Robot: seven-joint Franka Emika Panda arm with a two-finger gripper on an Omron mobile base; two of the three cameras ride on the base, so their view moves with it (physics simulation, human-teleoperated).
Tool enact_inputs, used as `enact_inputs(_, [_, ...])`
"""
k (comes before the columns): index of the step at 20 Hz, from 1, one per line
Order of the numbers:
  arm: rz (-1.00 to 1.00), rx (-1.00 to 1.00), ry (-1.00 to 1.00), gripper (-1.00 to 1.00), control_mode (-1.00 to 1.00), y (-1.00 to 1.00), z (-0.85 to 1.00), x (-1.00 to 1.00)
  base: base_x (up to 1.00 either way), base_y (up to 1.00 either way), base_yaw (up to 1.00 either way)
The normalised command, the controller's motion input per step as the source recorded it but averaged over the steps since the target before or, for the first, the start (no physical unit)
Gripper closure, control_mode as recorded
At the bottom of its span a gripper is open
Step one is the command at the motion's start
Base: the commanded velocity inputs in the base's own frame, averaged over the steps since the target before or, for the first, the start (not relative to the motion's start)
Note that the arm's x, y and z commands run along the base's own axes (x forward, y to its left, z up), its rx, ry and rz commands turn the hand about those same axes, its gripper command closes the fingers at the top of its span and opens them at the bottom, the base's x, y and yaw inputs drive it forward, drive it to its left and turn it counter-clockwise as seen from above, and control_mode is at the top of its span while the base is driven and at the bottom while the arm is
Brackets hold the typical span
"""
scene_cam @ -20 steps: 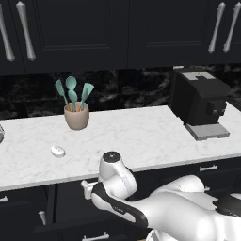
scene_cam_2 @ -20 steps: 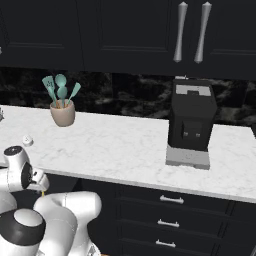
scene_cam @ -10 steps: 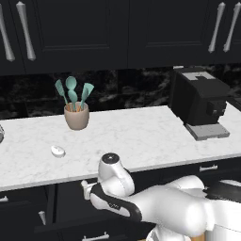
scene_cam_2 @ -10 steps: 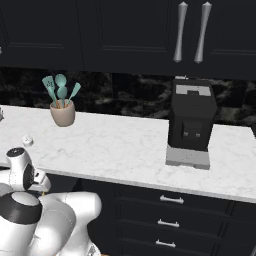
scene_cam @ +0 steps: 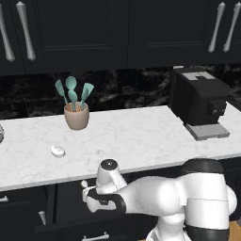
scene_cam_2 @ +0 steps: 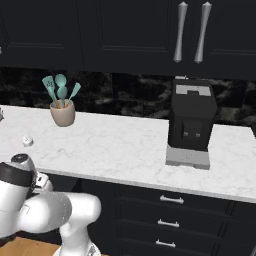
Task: Pick the dish brush from the drawer and place it on the counter.
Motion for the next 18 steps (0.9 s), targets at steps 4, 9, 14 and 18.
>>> enact_inputs(4, [0.0, 0.0, 0.0, -1.0, -1.0, 0.06, -0.13, 0.25, 0.0, 0.0, 0.0])
enact_inputs(9, [0.0, 0.0, 0.0, -1.0, -1.0, 0.12, -0.1, 0.21, 0.0, 0.0, 0.0])
enact_inputs(14, [0.0, 0.0, 0.0, -1.0, -1.0, 0.22, -0.09, 0.22, 0.0, 0.0, 0.0])
enact_inputs(18, [0.0, 0.0, 0.0, -1.0, -1.0, 0.18, -0.11, 0.21, 0.0, 0.0, 0.0])
